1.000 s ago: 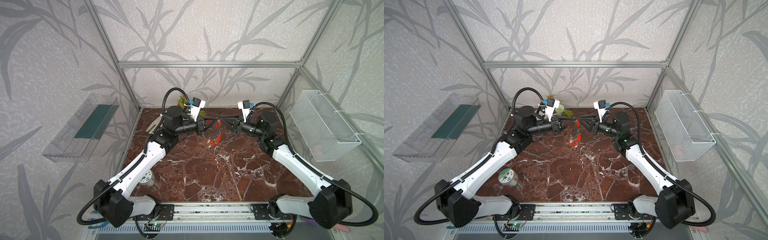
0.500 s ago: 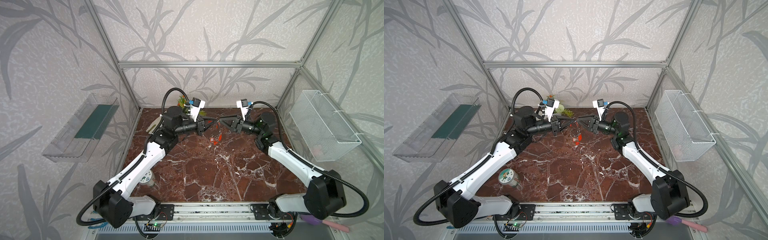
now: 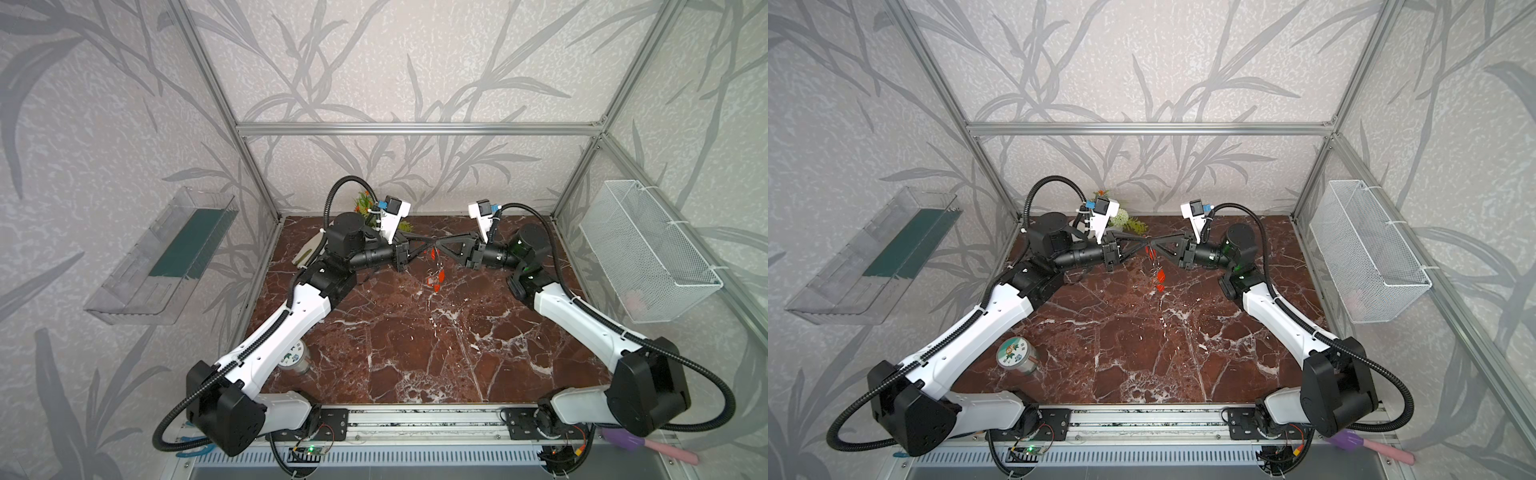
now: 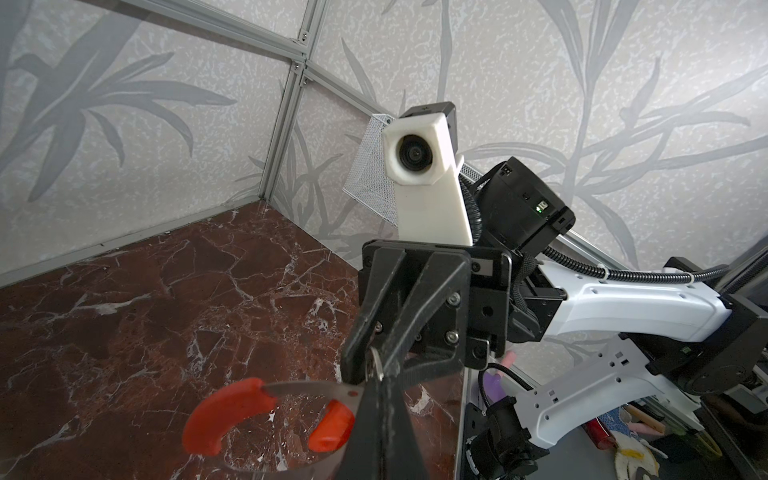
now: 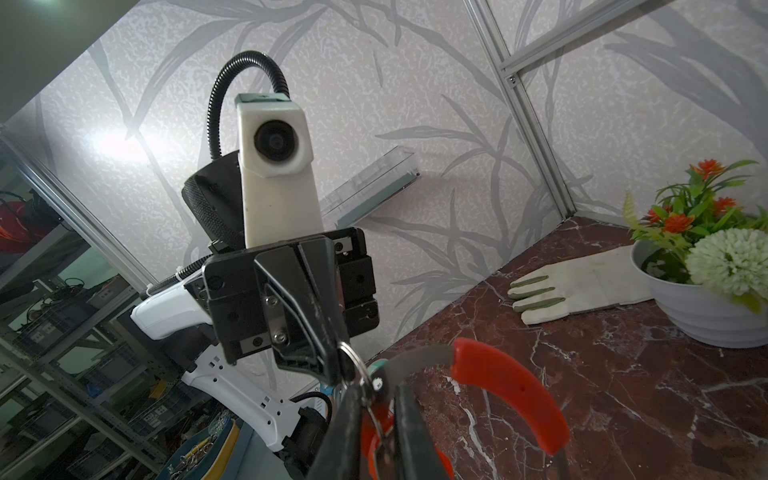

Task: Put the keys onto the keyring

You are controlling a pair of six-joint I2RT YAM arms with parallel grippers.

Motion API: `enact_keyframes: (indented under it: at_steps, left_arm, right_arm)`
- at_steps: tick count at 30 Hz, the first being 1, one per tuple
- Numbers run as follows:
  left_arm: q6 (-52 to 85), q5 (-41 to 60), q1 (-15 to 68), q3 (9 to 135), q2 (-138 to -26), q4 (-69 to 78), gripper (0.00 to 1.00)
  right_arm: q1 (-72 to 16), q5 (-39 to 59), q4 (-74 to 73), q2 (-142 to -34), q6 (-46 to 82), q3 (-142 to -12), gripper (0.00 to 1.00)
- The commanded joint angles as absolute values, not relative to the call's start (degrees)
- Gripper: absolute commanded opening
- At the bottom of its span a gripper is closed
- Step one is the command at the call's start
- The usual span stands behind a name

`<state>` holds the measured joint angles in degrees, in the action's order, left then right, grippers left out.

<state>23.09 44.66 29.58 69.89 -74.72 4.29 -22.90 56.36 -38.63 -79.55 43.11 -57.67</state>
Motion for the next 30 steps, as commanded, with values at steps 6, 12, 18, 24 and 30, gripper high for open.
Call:
enact_keyframes:
  at_steps: [6, 12, 18, 24, 30]
  left_arm:
    - [22.75, 45.54, 29.72, 70.39, -73.91, 5.25, 0.0]
    - [21.6, 44.2, 29.69, 70.73, -73.94, 2.6, 0.03]
    - [17.76, 43.29, 29.04, 72.28, -73.61, -5.37, 0.23]
    - [13.62, 44.57, 28.2, 73.34, -73.56, -12.89, 0.24]
    - [8.32, 45.65, 28.21, 76.18, -75.69, -22.7, 0.25]
  right_arm:
    - [-23.38, 58.21, -40.21, -79.9, 42.74, -59.59, 0.0]
    - [-23.38, 58.45, -35.45, -79.11, 39.29, -59.85, 0.0]
    - [-23.03, 58.62, -19.46, -77.14, 26.91, -61.76, 0.0]
    - [-23.19, 57.36, 3.6, -76.82, 10.39, -66.69, 0.0]
    - [-25.79, 49.66, 23.15, -77.71, -5.09, -72.29, 0.0]
